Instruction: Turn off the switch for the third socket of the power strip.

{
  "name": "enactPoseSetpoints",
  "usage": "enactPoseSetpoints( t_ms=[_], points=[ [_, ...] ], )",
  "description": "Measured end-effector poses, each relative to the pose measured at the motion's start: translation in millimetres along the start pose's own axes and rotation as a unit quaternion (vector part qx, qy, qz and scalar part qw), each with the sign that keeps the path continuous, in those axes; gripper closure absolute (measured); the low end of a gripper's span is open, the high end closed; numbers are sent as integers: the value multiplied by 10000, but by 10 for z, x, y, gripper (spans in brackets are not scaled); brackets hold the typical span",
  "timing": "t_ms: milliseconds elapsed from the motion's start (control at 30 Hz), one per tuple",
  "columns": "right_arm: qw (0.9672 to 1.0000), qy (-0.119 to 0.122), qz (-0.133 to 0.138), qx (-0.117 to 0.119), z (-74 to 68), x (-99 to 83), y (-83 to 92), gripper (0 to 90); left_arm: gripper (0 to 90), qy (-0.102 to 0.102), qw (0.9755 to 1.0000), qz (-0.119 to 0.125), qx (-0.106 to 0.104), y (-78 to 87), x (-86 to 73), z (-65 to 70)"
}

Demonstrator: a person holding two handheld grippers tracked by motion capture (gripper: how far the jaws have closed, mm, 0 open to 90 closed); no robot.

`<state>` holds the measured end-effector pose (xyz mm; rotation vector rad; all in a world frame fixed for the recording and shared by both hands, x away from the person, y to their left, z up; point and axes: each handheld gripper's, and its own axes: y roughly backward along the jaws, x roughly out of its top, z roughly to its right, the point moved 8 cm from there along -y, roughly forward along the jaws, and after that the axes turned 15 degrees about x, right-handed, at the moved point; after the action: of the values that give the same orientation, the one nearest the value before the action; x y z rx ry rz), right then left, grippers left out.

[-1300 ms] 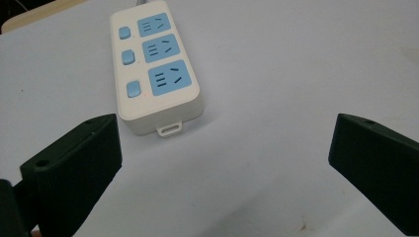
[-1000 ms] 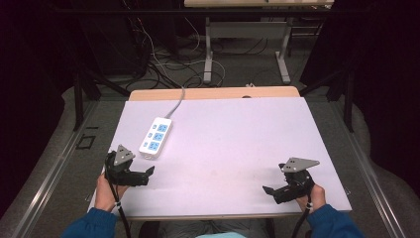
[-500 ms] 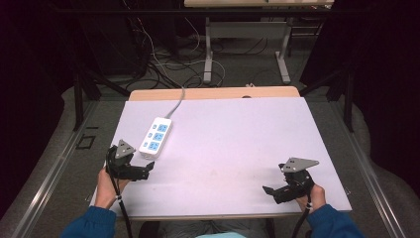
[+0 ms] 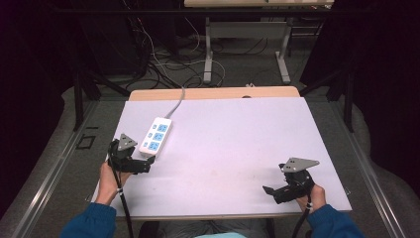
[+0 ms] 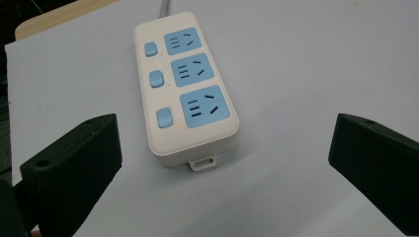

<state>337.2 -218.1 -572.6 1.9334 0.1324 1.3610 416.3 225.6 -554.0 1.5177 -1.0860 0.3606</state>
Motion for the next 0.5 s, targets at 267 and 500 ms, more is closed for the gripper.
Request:
enactPoseSetpoints(
  t_ms=[267, 500],
  points=[
    [10000, -23, 0, 4, 0, -2, -4, 16, 0, 72, 10000, -3, 46, -92, 56, -49],
    [10000, -71, -8, 1, -5, -6, -6, 16, 0, 207, 9998, -23, 49, -154, 93, -111]
  ],
)
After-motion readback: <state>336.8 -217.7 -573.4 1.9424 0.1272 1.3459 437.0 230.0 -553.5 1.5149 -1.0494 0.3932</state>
